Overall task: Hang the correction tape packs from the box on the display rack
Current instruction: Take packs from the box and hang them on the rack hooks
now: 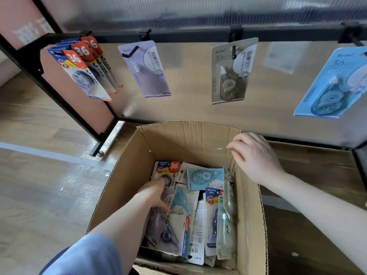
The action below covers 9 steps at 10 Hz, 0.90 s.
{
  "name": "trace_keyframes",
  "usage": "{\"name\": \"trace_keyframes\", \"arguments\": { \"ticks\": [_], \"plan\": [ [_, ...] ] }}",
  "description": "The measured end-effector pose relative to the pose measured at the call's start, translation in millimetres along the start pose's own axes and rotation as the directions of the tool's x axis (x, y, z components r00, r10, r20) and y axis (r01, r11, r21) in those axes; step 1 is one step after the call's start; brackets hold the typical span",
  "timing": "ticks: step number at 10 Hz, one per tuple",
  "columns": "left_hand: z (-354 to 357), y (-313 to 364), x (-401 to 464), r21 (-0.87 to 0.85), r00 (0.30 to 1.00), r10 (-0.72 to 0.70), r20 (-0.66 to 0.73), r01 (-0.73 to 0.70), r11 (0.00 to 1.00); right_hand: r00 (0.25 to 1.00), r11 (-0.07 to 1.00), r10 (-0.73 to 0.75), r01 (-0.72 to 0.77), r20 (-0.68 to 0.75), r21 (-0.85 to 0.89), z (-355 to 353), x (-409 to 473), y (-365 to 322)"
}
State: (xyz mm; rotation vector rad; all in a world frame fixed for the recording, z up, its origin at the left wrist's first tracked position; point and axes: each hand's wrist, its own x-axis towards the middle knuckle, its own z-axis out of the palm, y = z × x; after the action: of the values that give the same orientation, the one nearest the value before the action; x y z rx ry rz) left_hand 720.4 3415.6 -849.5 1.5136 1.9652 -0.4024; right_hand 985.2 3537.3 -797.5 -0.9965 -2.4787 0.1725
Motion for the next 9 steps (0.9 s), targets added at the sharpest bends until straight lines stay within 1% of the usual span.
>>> {"name": "trace_keyframes", "arguments": {
  "ticks": [1,2,3,4,5,6,7,8,9],
  "plan": [
    [-12,16,-49,-0.148,0.993,-0.085,0.077,0.096,0.984,1.000,1.000,-0.004,0.004,-0.007,-0.001,1,0,1],
    [-16,28,-23,-0.163,0.987,0.158,0.040,-0.150,0.975,1.000,1.000,-0.002,0.002,-0.012,0.005,2,0,1],
    [-15,31,-26,-0.380,0.995,0.091,-0.035,-0.098,0.920,1.000,1.000,-0.005,0.005,-0.009,0.007,3,0,1],
    [-15,20,-26,-0.314,0.990,0.034,-0.135,-0.075,0.946,1.000,1.000,-0.003,0.003,-0.012,0.005,4,0,3],
    [-12,8,-32,-0.107,0.997,-0.075,0.028,0.078,0.991,1.000,1.000,-0.006,0.006,-0.011,0.008,4,-1,4],
    [-5,5,-29,-0.014,0.983,-0.124,0.132,0.127,0.992,1.000,1.000,-0.009,0.009,-0.014,0.007,5,-1,4],
    [-5,0,-27,-0.102,0.981,-0.118,0.151,0.135,0.986,1.000,1.000,-0.005,0.005,-0.019,0.008,6,0,5],
    [-3,-4,-26,-0.228,0.980,-0.115,0.159,0.150,0.962,1.000,1.000,-0.007,0.008,-0.030,0.013,8,1,4],
    [-1,-4,-28,-0.300,0.974,-0.102,0.201,0.160,0.941,0.999,1.000,-0.019,0.019,-0.035,0.020,8,2,3]
  ]
}}
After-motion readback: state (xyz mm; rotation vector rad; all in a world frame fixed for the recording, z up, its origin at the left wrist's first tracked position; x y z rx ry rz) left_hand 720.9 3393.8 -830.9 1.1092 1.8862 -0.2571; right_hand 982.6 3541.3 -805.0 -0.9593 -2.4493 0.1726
